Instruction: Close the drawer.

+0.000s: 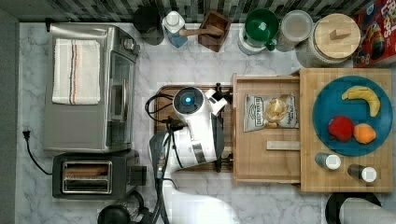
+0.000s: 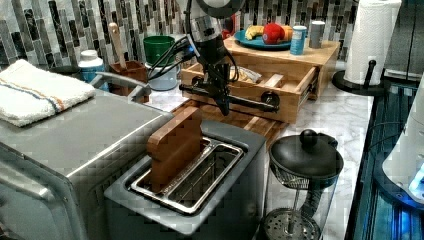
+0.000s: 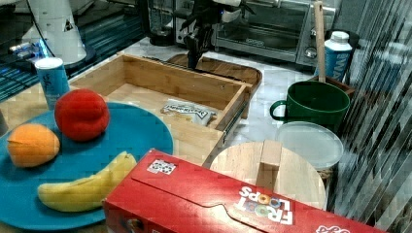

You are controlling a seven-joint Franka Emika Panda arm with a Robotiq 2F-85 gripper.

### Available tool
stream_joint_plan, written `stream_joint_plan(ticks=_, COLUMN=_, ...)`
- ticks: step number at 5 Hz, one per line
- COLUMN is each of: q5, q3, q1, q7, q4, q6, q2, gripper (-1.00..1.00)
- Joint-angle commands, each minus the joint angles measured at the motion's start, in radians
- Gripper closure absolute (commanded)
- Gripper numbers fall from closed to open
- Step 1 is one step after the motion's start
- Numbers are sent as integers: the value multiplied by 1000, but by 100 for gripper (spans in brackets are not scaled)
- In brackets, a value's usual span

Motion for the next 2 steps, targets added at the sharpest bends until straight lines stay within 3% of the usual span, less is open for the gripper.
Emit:
stream_joint_plan(ticks=1, q5=-3, q3=-101, q1=-71, q7=-265, q4=54, q6=90, q2=-81, gripper=100)
stream_joint_plan(ticks=2, q5=31, q3=-114, q1=-140, q7=-363, q4=81, q6=97, q2=-64, gripper=100)
